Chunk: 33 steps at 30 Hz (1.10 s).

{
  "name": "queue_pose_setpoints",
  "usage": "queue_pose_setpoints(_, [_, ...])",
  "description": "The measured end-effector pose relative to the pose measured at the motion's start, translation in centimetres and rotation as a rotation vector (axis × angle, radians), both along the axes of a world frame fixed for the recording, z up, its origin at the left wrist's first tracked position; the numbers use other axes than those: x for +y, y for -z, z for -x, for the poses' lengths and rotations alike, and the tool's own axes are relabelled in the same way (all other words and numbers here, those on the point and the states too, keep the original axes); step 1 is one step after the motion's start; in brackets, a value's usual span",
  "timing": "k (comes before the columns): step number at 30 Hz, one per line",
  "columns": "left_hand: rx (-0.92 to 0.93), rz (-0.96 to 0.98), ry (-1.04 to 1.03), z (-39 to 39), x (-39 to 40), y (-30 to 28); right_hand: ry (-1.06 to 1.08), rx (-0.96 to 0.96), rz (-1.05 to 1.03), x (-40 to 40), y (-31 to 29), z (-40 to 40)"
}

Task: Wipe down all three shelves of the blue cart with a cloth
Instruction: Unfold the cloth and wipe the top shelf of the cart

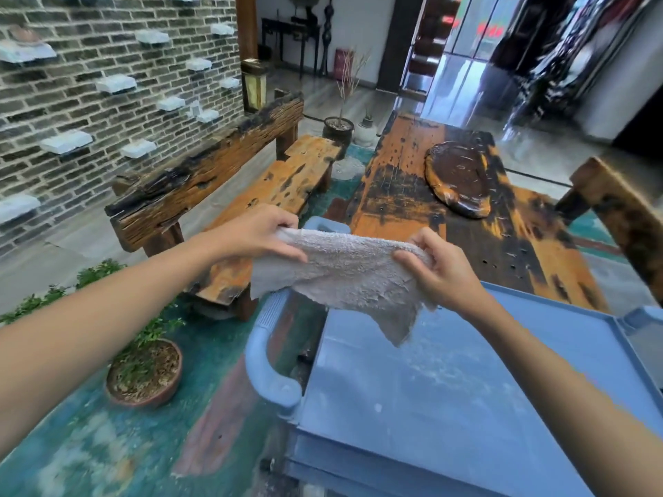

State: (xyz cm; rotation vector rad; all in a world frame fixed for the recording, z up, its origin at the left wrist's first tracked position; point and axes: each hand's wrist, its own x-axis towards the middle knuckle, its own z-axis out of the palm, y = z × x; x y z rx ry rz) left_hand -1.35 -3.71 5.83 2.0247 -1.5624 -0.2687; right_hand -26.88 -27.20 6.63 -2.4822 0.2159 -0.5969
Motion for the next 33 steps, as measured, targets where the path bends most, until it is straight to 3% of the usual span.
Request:
queue_pose_setpoints(5, [-0.052,0.007,0.111,5.5,-0.9,0.1,0.123,0.105,0.006,0.1,0.8,7.0])
queue_pose_setpoints(17, [0.162,-0.252,0.272,14.8,-0.8,8.4,0.229,0.278,-0.117,1.9,8.7,19.1])
queue_pose_setpoints(21, [0.128,-0.365,0.198,14.7,-2.0,11.6,0.256,0.414,-0.113,0.7,12.6,18.9])
queue_pose_setpoints(27, [0.066,-0.456,-0.083,13.4,-4.1,16.4,0.415,0.485,-0.198,-1.9,17.8,16.9])
queue_pose_setpoints(30, [0.051,-0.488,-0.144,12.7,-4.4,18.2,0.454,0.584,-0.034,-2.4,19.6,15.7])
queue_pose_setpoints(33, [0.073,-0.46,-0.204,11.5,-4.3,19.3,0.282,0.533,0.241,-0.3,20.7,14.6])
